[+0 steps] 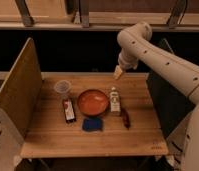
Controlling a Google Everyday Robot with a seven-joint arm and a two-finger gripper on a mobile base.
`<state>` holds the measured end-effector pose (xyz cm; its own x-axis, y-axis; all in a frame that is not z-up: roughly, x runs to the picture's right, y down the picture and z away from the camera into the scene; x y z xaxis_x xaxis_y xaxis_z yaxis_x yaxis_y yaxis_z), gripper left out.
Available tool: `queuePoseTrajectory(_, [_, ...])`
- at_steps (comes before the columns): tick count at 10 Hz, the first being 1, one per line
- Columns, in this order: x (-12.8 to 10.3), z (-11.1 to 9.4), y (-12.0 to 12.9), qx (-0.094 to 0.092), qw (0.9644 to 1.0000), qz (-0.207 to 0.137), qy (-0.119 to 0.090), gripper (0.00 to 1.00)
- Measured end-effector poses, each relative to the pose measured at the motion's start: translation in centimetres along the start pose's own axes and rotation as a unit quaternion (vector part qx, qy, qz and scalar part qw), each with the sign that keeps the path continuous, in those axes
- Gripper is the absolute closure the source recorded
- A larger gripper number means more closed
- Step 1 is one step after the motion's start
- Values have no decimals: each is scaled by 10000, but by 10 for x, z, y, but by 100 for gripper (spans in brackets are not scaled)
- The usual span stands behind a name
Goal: Stand the bottle upright
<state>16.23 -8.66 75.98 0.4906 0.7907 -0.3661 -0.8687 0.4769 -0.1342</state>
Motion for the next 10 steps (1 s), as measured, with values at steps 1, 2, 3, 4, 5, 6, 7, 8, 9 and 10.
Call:
queuePoseTrajectory(1, [4, -1, -7, 145, 9998, 123, 24, 30])
queuePoseTrajectory(2, [8, -1, -11, 211, 9996, 191, 37, 30])
queuePoseTrajectory(3, [9, 0, -10, 198, 9996, 202, 53, 30])
queuePoseTrajectory(4, [12, 5, -8, 132, 9995, 275, 108, 30])
queuePoseTrajectory(5, [19, 16, -3, -8, 9983, 534, 221, 30])
queuePoseTrajectory(6, [23, 25, 1, -105, 9966, 758, 306, 30])
queuePoseTrajectory(7, [28, 32, 4, -162, 9941, 996, 395, 30])
queuePoseTrajectory(8, [29, 39, 10, -161, 9926, 1109, 468, 30])
queuePoseTrajectory(9, [30, 48, 14, -39, 9910, 1203, 584, 30])
queuePoseTrajectory(10, [29, 52, 17, 17, 9903, 1244, 626, 30])
